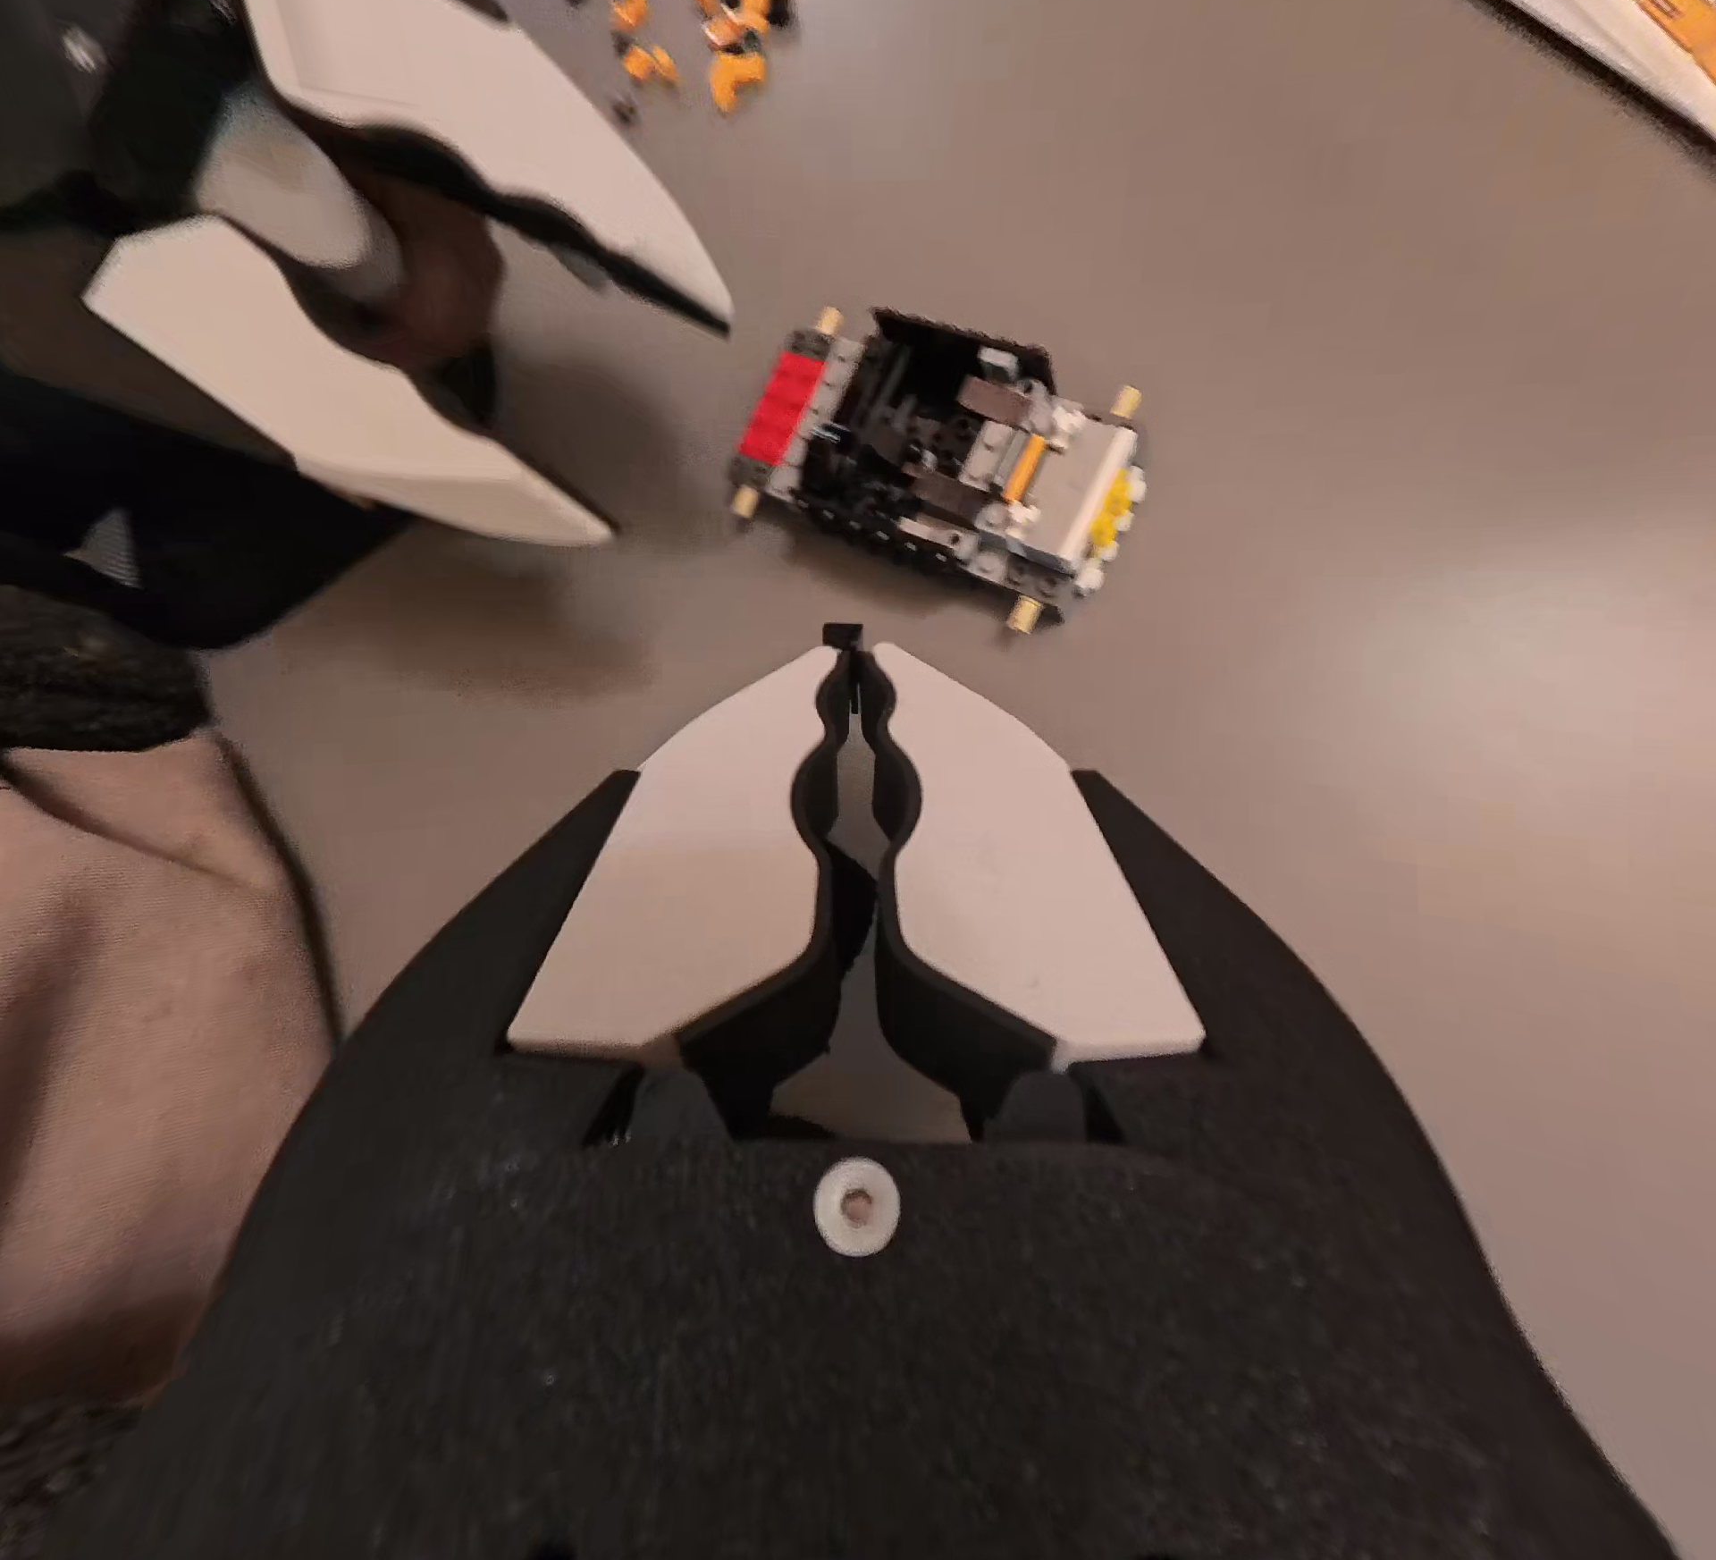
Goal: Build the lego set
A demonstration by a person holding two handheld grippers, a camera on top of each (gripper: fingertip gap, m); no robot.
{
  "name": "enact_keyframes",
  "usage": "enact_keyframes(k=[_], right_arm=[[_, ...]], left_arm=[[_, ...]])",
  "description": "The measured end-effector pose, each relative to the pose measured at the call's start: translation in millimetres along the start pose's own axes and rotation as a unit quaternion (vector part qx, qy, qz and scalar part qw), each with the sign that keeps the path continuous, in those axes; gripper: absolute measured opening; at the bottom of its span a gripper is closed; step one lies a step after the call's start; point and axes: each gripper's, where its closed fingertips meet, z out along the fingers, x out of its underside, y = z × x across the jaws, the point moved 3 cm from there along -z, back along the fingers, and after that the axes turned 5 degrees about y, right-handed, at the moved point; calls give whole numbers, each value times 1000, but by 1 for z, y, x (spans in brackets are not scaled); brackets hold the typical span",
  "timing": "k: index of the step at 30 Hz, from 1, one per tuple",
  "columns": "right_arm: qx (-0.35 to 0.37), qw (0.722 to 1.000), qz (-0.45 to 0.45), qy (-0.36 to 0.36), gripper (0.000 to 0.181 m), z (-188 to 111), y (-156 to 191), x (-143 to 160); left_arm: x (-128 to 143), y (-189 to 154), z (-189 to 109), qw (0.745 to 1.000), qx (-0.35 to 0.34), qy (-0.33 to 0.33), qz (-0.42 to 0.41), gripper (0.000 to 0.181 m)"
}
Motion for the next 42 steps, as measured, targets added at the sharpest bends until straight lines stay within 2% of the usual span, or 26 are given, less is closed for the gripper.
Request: enact_keyframes(k=[2, 5, 9, 16, 20, 22, 25, 28, 30, 37, 42], right_arm=[[-41, 999, 15, -21, 1, -2, 12, -8], [-119, 990, 51, -57, 1, -7, 30, -19], [-192, 973, 93, -83, 1, -10, 43, -25], [-239, 959, 124, -91, 1, -11, 44, -26], [-259, 953, 114, -111, 2, -14, 46, -29], [-257, 955, 65, -133, 8, -20, 46, -33], [-194, 960, -101, -176, 8, -34, 49, -37], [-113, 938, -279, -174, 11, -41, 59, -35], [-84, 926, -336, -152, 12, -39, 64, -37], [-131, 942, -283, -126, 4, -41, 65, -55], [-142, 962, -211, -100, 4, -37, 63, -57]], left_arm=[[-9, -11, -1, 999, 6, -32, 35, 41], [-14, -21, -1, 993, -22, -52, 108, 40], [-22, -28, -6, 977, -72, -71, 187, 28], [-21, -32, -7, 960, -105, -68, 252, 16], [-24, -31, -10, 962, -102, -86, 240, 16], [-26, -27, -13, 969, -87, -102, 207, 16], [-30, -26, -19, 982, -10, -144, 119, 16], [-34, -22, -25, 981, 53, -183, 49, 16], [-35, -22, -28, 976, 71, -200, 39, 16], [-37, -24, -31, 973, 35, -211, 85, 16], [-37, -20, -32, 970, -25, -204, 133, 16]])
